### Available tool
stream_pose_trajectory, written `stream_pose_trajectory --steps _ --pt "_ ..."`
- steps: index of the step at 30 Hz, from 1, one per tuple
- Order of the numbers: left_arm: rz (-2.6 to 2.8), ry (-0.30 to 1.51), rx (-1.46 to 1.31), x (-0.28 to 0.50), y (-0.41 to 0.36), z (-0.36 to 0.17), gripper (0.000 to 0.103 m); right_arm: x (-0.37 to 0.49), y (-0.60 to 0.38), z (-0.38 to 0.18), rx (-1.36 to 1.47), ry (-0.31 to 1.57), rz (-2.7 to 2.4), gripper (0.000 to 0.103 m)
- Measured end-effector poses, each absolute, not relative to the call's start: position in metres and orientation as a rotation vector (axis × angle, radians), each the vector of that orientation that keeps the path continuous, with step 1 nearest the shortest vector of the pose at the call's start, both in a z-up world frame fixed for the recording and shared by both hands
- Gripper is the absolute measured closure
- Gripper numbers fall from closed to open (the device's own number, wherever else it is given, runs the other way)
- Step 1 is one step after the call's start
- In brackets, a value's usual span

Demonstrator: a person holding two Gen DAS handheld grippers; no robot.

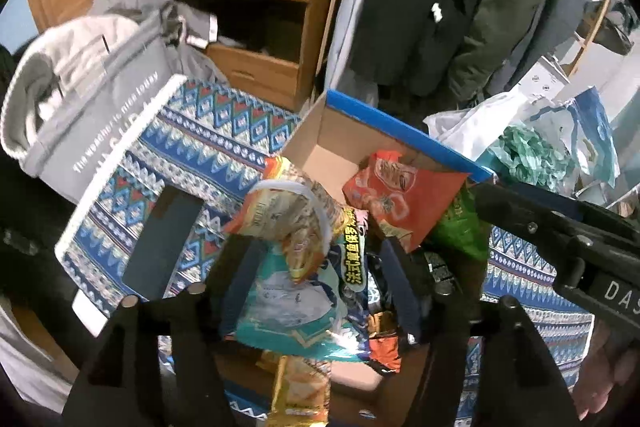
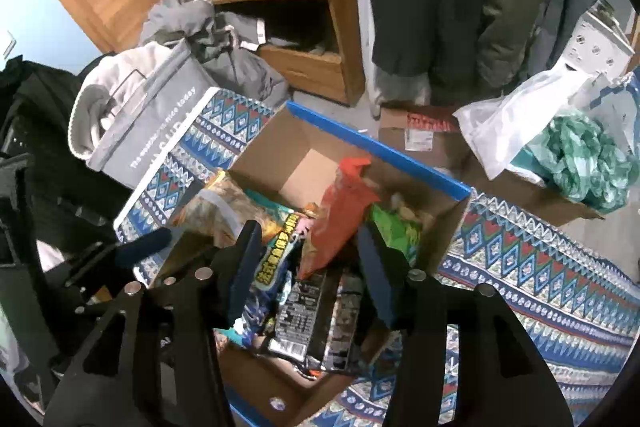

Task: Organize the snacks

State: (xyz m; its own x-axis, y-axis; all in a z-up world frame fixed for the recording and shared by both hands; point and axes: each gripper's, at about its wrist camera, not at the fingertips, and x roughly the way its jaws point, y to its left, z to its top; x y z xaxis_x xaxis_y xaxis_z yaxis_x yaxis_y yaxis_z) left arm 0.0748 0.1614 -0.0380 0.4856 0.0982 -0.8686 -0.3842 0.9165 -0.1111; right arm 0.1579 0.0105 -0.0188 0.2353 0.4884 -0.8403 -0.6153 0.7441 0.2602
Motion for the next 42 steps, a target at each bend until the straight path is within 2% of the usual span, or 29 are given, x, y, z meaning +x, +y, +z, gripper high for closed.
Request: stream_pose_trajectory --steps 4,7,12,15,18,20,42 --pt "0.293 0.994 -0.283 0.063 0.158 -0.024 0.030 0.146 0.000 -0.009 -0.149 1.054 0.744 0.041" --pt "0.282 0.969 -0.283 0.052 0.155 -0.013 0.023 0.135 -0.006 -0.001 -0.168 1.024 0.745 0.041" --pt "0.265 0.942 -0.299 0.037 0.149 -0.001 0.023 0.119 -0.015 0.014 -0.198 0.968 0.733 0.038" --pt "0.261 0.930 -0.301 0.032 0.145 0.003 0.022 0.109 -0.021 0.022 -0.200 0.929 0.725 0.032" --pt "0.249 0.922 -0.281 0.028 0.139 0.005 0.022 0.102 -0.028 0.028 -0.194 0.907 0.725 0.032" --pt "0.242 0.919 -0.268 0.025 0.135 0.007 0.016 0.098 -0.032 0.031 -0.194 0.894 0.716 0.032" --pt "0.194 0.839 -0.209 0.006 0.104 0.024 0.015 0.068 -0.084 0.025 -0.160 0.837 0.615 0.029"
